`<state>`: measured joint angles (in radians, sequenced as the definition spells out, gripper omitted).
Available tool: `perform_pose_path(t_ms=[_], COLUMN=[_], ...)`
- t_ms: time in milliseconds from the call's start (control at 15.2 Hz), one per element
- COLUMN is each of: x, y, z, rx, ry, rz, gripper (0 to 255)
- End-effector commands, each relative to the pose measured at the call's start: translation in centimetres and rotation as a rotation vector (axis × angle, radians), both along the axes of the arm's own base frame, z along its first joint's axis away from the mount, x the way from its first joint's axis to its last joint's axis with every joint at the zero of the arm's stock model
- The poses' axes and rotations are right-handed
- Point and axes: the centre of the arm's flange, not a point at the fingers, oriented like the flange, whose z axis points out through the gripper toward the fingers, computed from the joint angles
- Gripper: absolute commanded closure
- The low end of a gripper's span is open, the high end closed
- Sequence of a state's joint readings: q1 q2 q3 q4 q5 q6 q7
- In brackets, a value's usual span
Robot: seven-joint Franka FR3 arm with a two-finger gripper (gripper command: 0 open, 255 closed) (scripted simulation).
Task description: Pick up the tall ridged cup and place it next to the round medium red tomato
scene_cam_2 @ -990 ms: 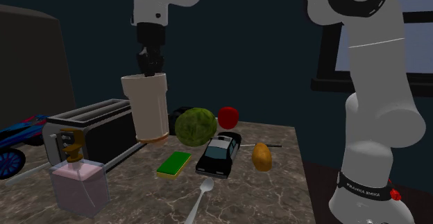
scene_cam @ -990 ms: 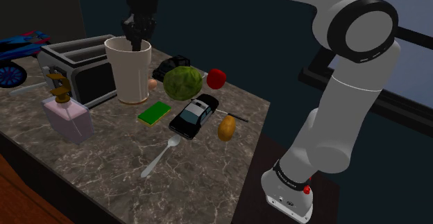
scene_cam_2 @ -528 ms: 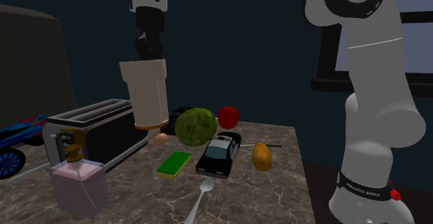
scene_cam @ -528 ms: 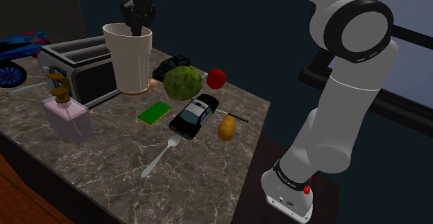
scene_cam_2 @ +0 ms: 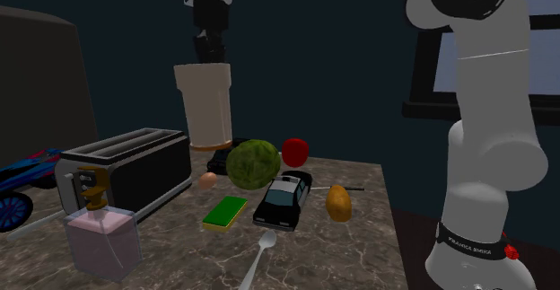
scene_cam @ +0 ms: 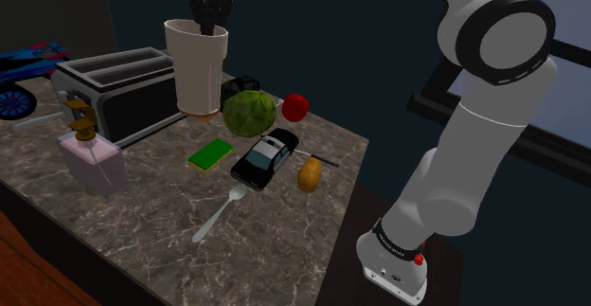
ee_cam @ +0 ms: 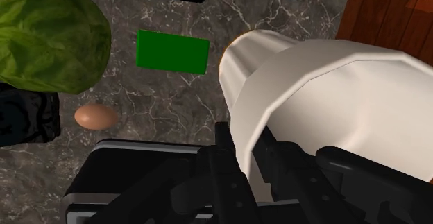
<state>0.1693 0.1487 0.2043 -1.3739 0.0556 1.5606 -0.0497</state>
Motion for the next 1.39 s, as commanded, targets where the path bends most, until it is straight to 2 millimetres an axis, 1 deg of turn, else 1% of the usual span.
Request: perform_pose_path(t_ms=[0,1320], x=[-0.8,-8.7], y=[-2.4,-27.6], z=[-0.4,-0.3], rx=[0.001,0.001], ry=[-0.001,-0.001], rz=[0.0,0.0], gripper=[255,255])
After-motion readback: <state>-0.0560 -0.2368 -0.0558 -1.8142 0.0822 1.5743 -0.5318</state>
